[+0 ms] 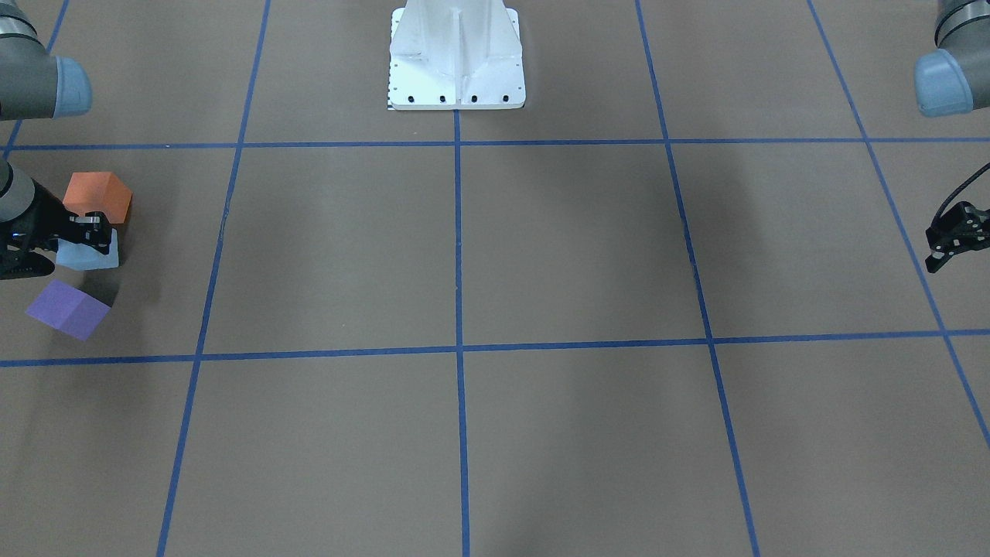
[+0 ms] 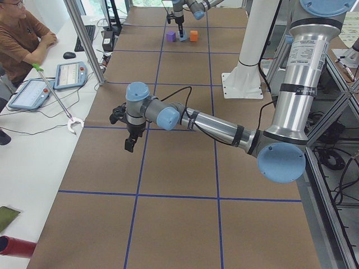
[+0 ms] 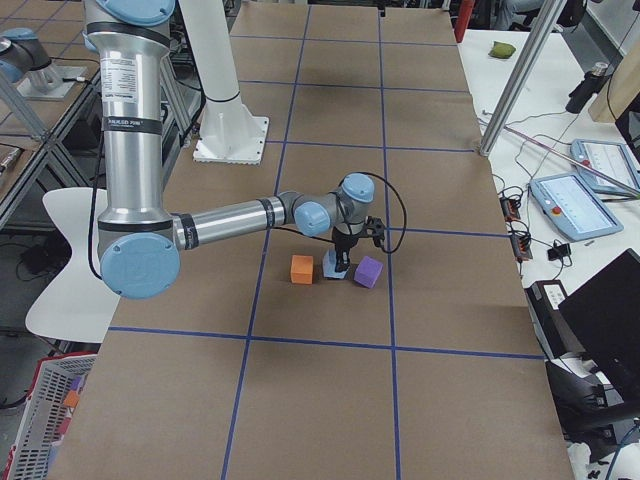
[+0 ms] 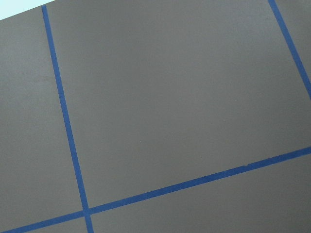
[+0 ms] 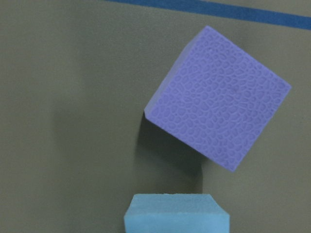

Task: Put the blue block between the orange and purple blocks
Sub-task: 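Lower the light blue cube between the purple and orange cubes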

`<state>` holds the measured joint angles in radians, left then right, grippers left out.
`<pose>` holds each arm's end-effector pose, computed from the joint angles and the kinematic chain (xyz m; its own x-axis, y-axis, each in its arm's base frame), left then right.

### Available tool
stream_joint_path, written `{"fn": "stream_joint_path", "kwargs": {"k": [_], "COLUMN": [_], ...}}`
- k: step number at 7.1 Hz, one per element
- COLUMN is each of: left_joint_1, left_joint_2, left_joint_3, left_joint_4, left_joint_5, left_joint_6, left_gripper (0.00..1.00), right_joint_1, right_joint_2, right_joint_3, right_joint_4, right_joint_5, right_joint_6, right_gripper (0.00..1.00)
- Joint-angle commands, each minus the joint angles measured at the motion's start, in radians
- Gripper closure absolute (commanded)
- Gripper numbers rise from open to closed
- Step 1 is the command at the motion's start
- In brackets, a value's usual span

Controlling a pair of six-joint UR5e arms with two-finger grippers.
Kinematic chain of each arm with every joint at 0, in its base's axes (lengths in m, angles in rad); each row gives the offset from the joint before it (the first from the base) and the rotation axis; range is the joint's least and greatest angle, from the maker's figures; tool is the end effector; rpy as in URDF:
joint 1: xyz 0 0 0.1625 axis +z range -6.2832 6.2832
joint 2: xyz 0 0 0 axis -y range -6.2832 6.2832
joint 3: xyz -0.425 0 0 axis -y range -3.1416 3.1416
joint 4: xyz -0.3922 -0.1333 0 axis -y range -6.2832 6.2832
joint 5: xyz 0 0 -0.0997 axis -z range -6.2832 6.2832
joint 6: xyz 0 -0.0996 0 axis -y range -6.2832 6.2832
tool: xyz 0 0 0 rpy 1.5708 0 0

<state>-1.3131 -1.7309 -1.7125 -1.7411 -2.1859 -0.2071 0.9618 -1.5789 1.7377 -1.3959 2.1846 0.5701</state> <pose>0.0714 -0.5686 0.4926 0.7541 0.2749 -0.5964 -0.0735 0.9378 0.3394 -0.2264 -0.4574 0.5697 0.7653 -0.1057 0.6349 0.1514 0.9883 -0.0180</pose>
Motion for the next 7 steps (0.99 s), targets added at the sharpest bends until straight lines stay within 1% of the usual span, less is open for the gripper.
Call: {"fn": "stream_joint_path", "kwargs": {"k": [1,3,6,7], "left_joint_1": [0.000,0.000,0.000,0.000], "left_joint_2": [-0.001,-0.001,-0.002,-0.004], "left_joint_3": [-0.001,0.001,0.001,0.001], "left_joint_4": [0.000,0.000,0.000,0.000], "left_joint_5": [0.000,0.000,0.002,0.002], "left_joint_6": [0.000,0.000,0.000,0.000], "left_gripper": [0.00,0.00,0.00,0.00], "right_joint_1": [0.000,0.000,0.005,0.037], "right_joint_2": [0.004,0.004,0.004,0.002], "right_joint_3": [-0.016,-0.015,0.003,0.044], "right_joint_4": [0.000,0.009,0.023,0.018], "right_joint_5": [-0.003,-0.009,-0.011,-0.008], "right_joint_6": [-0.006,-0.001,0.002,0.002], "right_gripper": [0.93,0.00,0.00,0.00]}}
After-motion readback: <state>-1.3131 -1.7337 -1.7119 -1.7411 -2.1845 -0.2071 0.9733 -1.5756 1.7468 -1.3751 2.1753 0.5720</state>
